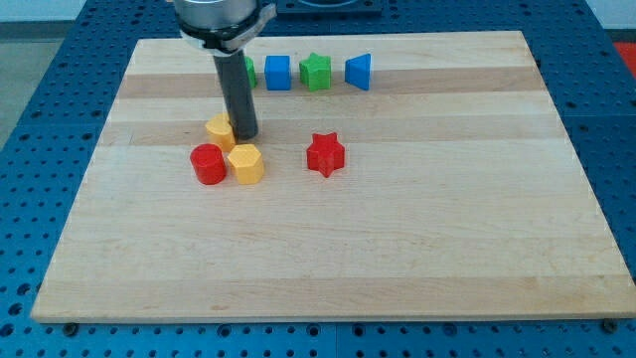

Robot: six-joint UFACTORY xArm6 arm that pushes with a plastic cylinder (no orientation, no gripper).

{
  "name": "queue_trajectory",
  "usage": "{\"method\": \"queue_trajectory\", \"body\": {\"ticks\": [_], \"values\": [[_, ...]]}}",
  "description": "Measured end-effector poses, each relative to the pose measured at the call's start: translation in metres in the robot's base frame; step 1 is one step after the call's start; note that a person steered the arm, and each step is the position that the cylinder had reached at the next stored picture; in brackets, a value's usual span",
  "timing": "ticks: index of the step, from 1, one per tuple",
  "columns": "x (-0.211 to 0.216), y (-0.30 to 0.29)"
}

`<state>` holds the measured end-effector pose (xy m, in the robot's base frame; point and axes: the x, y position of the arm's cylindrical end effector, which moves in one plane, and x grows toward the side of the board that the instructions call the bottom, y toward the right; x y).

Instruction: Place the yellow heart to the left center of the board

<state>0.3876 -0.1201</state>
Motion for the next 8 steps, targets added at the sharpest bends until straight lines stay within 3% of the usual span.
{"method": "queue_trajectory", "body": {"ticks": [4, 8], "values": [[-0.039, -0.059], [-0.001, -0.076]]}}
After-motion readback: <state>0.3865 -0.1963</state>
